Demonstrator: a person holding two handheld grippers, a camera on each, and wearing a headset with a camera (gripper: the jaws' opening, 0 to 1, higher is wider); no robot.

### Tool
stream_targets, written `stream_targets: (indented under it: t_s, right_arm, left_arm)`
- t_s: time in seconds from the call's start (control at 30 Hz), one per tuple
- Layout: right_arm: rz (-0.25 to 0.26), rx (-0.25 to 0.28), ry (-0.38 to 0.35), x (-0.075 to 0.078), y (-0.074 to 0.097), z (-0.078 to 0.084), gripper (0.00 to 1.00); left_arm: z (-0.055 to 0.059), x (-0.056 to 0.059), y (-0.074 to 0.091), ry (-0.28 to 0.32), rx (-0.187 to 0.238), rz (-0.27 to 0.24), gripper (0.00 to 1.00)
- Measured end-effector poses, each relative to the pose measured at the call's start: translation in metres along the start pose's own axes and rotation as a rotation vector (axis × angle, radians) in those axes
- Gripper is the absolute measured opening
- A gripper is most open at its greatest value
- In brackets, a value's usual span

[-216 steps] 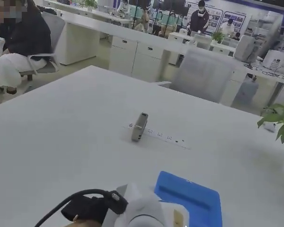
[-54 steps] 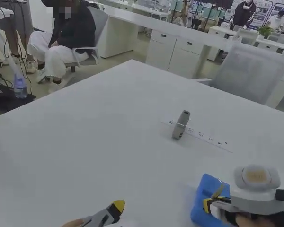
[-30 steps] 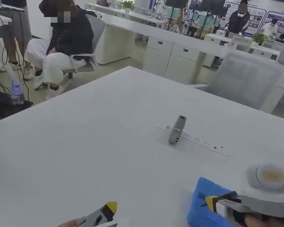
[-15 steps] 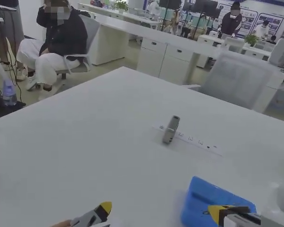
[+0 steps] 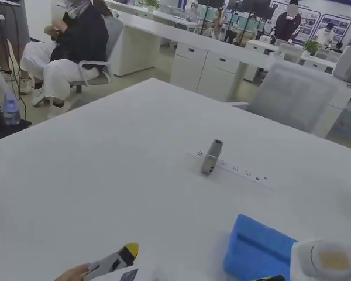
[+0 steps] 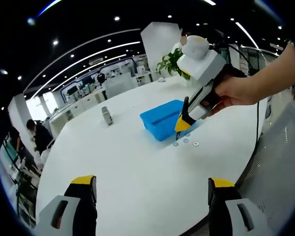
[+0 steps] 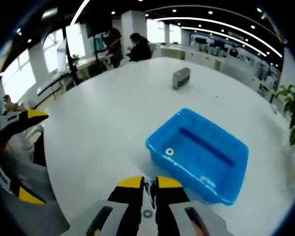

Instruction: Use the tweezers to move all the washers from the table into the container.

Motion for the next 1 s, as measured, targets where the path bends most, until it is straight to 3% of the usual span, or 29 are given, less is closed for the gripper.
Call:
stream_targets:
  t_s: [0.27,0.63,0.87,0.93,1.0]
  right_arm:
    - [0.006,-0.056,0.007,-0.004,-0.009,0.003,0.05]
    - [-0.003,-0.08,0.0,-0.004,-0.01,-0.005,0.05]
    - [0.008,-0.034,0.049,-0.013,-0.014,-0.009,0.04]
    - [0.051,0.0,0.101,-0.014,-0.012,-0.009,0.04]
    - [0.06,0.023,0.105,-0.015,-0.015,-0.008,0.04]
  left_arm:
    - [0.002,0.0,-0.001,-0.001,-0.012,0.0,0.96]
    - [0.003,0.001,-0.002,-0.011,-0.026,0.006,0.95]
    - [0.003,0.0,-0.001,-0.013,-0.027,-0.003,0.95]
    - [0.002,-0.001,-0.001,-0.01,-0.021,-0.007,0.95]
    - [0.002,-0.001,-0.001,-0.008,-0.019,-0.009,0.95]
Point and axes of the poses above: the centre of the closed fingertips' face, and the gripper's own axes: y roughly backward along the fingers, x roughly to its right, z roughly out of its underside, the point moved 4 cm from there along y, roughly backward along the fingers, and after that the axes turned 7 degrees about z, right-handed, at the moved point
